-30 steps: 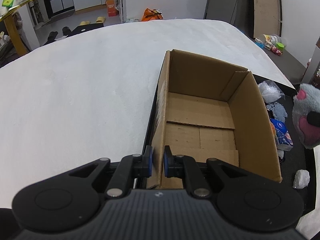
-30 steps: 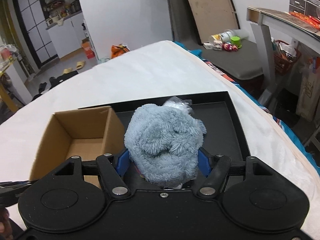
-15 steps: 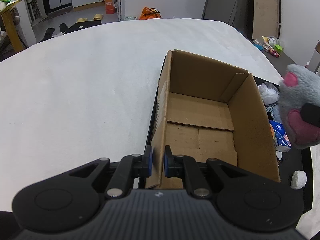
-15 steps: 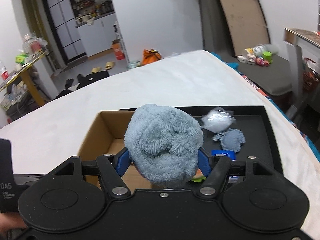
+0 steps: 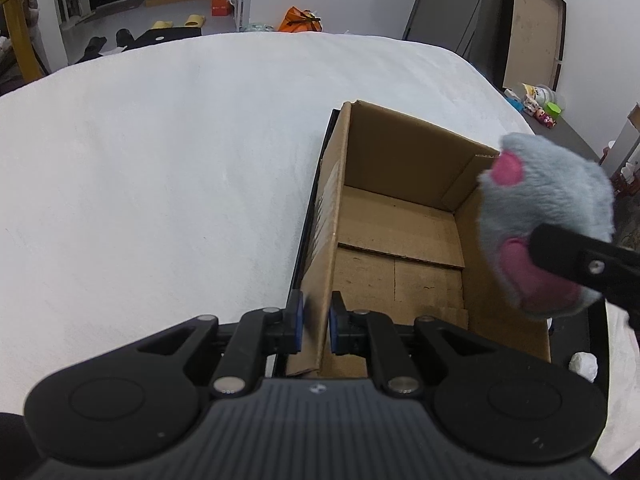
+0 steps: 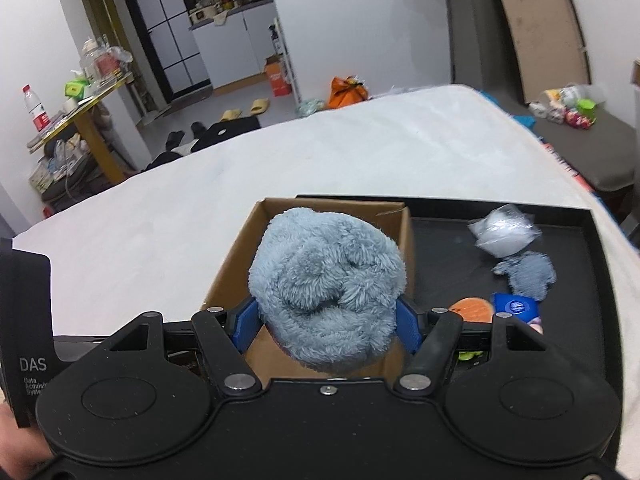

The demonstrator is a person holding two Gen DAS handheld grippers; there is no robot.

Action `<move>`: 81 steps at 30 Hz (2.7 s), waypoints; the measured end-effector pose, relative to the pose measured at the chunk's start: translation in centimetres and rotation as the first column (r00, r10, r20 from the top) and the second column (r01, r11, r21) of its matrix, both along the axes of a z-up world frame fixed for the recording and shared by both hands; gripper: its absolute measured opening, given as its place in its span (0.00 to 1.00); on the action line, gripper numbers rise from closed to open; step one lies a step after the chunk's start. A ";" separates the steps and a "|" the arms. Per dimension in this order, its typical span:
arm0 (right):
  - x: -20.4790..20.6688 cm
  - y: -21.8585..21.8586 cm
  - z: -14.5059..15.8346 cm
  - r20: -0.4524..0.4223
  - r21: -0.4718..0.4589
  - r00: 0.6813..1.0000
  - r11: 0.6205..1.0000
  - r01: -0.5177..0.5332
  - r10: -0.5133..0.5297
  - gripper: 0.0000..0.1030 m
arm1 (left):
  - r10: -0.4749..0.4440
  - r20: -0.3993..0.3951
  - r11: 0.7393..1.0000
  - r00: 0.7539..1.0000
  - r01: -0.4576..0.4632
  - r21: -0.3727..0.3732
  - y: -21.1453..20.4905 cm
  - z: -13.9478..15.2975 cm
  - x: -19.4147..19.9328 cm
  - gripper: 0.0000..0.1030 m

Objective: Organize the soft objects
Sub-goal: 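Carry the grey plush with the right tool into the box and release, then grasp the white wrapped bundle with the right tool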

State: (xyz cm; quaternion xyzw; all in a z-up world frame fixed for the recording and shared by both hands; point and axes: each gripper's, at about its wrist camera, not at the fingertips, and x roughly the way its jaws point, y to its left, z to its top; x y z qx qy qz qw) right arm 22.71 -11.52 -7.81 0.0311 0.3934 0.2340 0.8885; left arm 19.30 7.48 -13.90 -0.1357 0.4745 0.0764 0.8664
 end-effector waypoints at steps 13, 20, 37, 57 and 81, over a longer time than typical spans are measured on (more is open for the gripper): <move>0.8 1.0 -0.1 0.008 0.040 1.000 0.999 0.005 -0.006 0.76 | -0.004 -0.007 1.000 1.000 0.004 -0.012 0.4 0.4 0.3 0.13; 0.1 -1.5 -0.5 -0.020 0.018 0.997 0.997 0.076 -0.076 0.76 | 0.002 -0.014 1.000 1.000 -0.002 0.028 -0.4 1.1 -0.1 0.32; 0.2 -6.7 -3.4 -0.080 -0.159 0.928 0.923 0.349 -0.365 0.92 | -0.030 -0.034 0.986 0.999 0.035 0.163 -3.7 1.9 -0.5 0.67; 1.4 -12.9 -8.8 -0.151 -0.320 0.823 0.815 0.484 -0.548 0.95 | -0.007 -0.096 0.953 0.995 0.035 0.300 -6.4 1.0 -0.1 0.74; 1.5 -13.1 -10.8 -0.277 -0.214 0.830 0.873 0.438 -0.485 0.44 | -0.018 -0.099 0.939 0.995 0.051 0.341 -7.5 0.7 0.2 0.74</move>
